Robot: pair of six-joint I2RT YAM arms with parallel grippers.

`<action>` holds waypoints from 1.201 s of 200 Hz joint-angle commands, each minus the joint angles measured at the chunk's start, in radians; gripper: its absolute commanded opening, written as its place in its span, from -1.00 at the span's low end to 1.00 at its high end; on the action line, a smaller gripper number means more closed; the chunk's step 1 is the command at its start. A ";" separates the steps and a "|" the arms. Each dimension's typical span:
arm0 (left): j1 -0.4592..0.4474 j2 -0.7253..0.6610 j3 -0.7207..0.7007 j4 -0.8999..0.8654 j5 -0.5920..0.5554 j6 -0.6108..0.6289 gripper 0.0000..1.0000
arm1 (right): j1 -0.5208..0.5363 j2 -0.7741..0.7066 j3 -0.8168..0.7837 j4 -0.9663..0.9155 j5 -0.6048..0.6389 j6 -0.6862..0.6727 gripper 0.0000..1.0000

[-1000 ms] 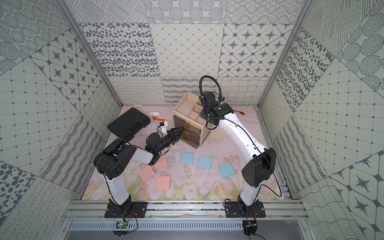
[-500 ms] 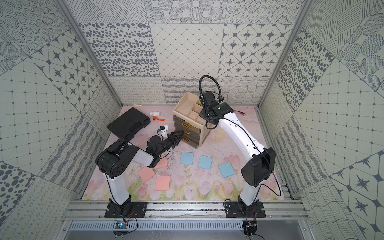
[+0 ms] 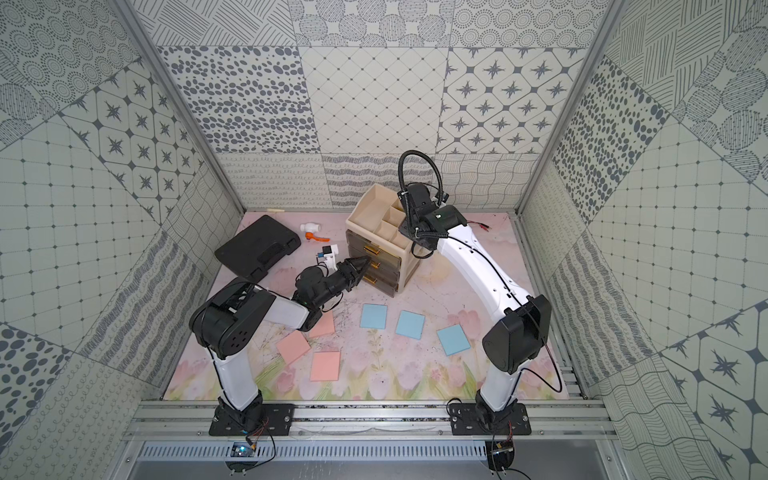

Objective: Please put the sticky notes in the drawer by color
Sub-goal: Open the drawer in the storage box.

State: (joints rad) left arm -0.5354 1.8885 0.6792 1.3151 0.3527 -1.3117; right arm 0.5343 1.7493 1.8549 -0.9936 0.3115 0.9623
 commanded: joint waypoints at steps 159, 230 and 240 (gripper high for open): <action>-0.014 0.075 0.049 0.032 -0.023 0.047 -0.53 | -0.002 -0.030 -0.004 0.203 -0.049 0.070 -0.99; -0.014 0.021 0.036 -0.014 -0.024 0.065 -0.77 | -0.004 -0.036 -0.020 0.212 -0.045 0.085 -1.00; -0.014 0.010 0.033 -0.020 -0.024 0.068 -0.78 | -0.005 -0.034 -0.017 0.209 -0.043 0.084 -1.00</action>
State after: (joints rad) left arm -0.5446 1.9327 0.7200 1.3342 0.3141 -1.3167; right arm 0.5251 1.7424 1.8294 -0.9527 0.2996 0.9810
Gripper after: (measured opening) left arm 0.164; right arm 0.134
